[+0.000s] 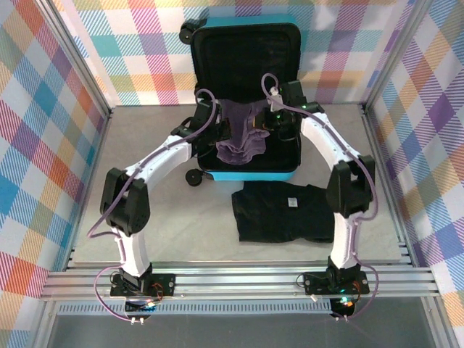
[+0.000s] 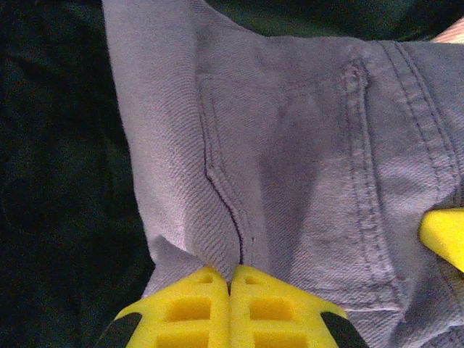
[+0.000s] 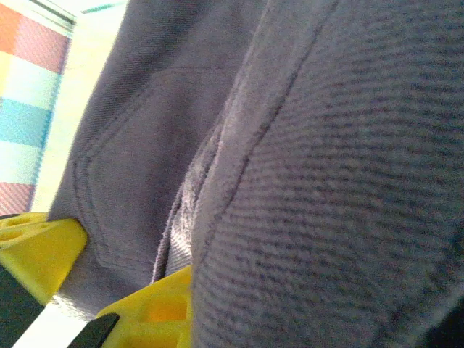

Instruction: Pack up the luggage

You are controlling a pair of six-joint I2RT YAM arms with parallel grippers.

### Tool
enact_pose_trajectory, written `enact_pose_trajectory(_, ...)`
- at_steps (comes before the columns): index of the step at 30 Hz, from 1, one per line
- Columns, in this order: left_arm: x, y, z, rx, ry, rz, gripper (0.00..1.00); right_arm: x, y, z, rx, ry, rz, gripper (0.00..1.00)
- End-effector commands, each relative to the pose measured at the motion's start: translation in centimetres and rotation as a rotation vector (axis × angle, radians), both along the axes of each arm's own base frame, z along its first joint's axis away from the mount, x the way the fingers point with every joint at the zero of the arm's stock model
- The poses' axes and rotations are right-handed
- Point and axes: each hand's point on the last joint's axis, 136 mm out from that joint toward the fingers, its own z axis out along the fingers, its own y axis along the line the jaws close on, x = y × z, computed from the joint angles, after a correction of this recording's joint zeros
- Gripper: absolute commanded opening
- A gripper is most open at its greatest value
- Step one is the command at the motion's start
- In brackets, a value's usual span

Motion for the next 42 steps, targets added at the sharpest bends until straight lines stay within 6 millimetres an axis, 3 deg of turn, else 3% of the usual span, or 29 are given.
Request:
enact_pose_trajectory(1,3.2,0.2,-0.6,-0.047,-0.054,0.004,0.01,2.3,-0.7,-2.0,-0.02,0.004,-0.002,0.0)
enact_pose_trajectory(3,4.4,0.5,-3.8,-0.011,-0.016,0.013,0.37,3.4,-1.9,-4.7,-0.08,0.045,-0.038,0.05)
enact_pose_trajectory(4,4.9,0.8,-5.5,0.009,0.015,0.019,0.48,3.8,-2.4,-5.7,-0.112,0.06,-0.052,0.18)
enact_pose_trajectory(5,5.2,1.2,-6.6,0.013,0.047,0.026,0.52,4.0,-2.7,-6.1,-0.123,0.069,-0.053,0.33)
enact_pose_trajectory(6,5.4,1.3,-7.2,0.0,0.068,0.024,0.53,4.2,-2.9,-6.2,-0.135,0.071,-0.057,0.42)
enact_pose_trajectory(9,5.4,1.6,-6.3,-0.032,0.048,0.027,0.55,4.7,-3.9,-5.4,-0.177,0.041,-0.09,0.6)
enact_pose_trajectory(13,4.8,2.0,-4.0,-0.012,0.016,0.016,0.58,4.4,-5.6,-3.3,-0.241,-0.003,-0.144,0.65)
enact_pose_trajectory(19,3.2,2.0,-1.7,-0.037,0.0,-0.01,0.57,2.5,-6.3,-0.2,-0.222,-0.057,-0.171,0.68)
enact_pose_trajectory(25,2.6,2.3,-0.2,-0.053,-0.024,0.001,0.57,1.0,-4.1,1.1,-0.164,-0.094,-0.1,0.67)
enact_pose_trajectory(33,1.1,2.7,0.9,-0.05,0.006,0.017,0.58,2.2,0.9,-1.3,-0.094,-0.072,0.0,0.66)
enact_pose_trajectory(42,-1.8,2.1,1.6,-0.064,-0.026,-0.008,0.64,3.9,1.7,-6.5,-0.092,0.008,-0.025,0.66)
